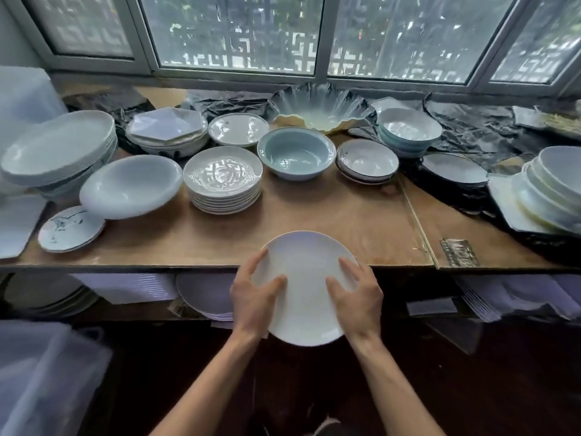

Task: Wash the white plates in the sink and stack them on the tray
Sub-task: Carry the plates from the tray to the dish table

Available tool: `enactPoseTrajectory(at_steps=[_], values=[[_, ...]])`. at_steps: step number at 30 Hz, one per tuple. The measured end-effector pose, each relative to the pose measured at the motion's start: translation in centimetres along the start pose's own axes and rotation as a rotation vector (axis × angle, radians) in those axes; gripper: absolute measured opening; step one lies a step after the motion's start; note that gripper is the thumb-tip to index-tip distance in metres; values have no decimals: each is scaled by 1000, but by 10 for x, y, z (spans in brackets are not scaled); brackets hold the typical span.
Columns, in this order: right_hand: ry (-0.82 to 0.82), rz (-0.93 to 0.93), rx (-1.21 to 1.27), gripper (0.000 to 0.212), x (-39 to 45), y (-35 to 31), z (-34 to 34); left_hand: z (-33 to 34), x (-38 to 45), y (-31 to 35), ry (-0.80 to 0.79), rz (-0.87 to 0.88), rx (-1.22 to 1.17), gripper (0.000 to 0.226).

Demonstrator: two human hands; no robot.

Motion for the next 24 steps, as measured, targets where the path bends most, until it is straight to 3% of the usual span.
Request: enactPoseTrajectory(at_steps=[17, 24], values=[[-15, 50, -54, 45, 242, 75, 24, 100, 225, -34, -11, -46, 157, 58], [-43, 78, -110, 45, 289, 109, 50, 114, 274, -70, -33, -120, 185, 59]])
Point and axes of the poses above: each hand's wrist, its own x-axis towards the middle knuckle, its own z-axis out of the palm, y = z × x, the point moved 2 cm from there along x, towards the middle knuckle, and after that the axes turned 11 degrees about -y, right-handed, at the moved point
